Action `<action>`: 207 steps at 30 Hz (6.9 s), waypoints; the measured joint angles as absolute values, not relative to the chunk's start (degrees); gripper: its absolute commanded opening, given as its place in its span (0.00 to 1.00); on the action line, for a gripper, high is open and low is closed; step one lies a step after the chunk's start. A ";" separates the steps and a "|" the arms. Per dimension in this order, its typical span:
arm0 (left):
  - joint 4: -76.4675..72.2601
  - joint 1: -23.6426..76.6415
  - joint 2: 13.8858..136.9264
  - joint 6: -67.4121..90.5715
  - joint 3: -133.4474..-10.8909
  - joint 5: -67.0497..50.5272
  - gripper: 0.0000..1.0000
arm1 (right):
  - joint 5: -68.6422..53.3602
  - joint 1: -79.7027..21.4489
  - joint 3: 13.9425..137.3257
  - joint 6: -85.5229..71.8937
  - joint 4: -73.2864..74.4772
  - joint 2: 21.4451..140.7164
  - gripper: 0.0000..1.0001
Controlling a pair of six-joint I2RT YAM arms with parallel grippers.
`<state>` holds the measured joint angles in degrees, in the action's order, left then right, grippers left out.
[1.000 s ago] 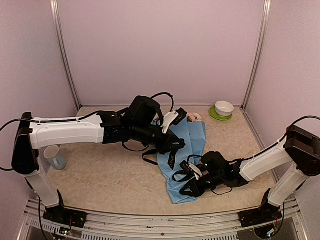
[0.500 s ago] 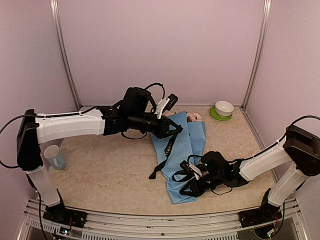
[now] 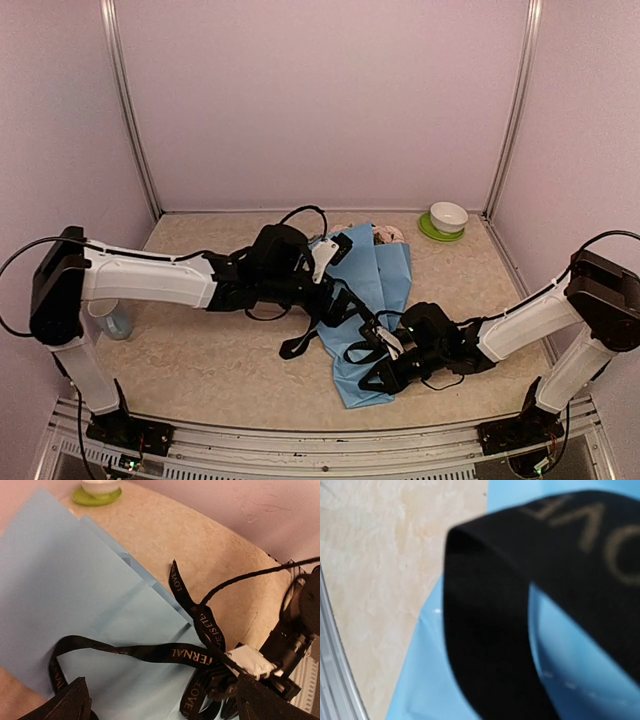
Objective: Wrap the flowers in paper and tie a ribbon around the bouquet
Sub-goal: Adjust the left side of the ribbon on the folded bouquet, then cross the ribbon over the folded bouquet.
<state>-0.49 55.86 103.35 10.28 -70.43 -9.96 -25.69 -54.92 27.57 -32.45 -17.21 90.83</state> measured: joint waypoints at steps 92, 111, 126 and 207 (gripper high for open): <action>-37.45 47.09 89.86 1.58 -42.76 1.83 0.00 | -26.98 -53.65 28.16 -33.82 -15.86 91.50 0.00; -34.28 39.29 96.09 27.73 -39.51 13.98 0.63 | -27.03 -53.45 28.23 -33.06 -15.62 91.50 0.00; -28.58 57.89 95.46 -0.67 -46.61 2.55 0.43 | -27.38 -53.43 28.23 -32.86 -15.90 91.72 0.00; -44.91 52.18 122.32 34.92 -51.99 -40.56 0.00 | -31.33 -48.03 23.70 -37.56 -18.06 86.37 0.04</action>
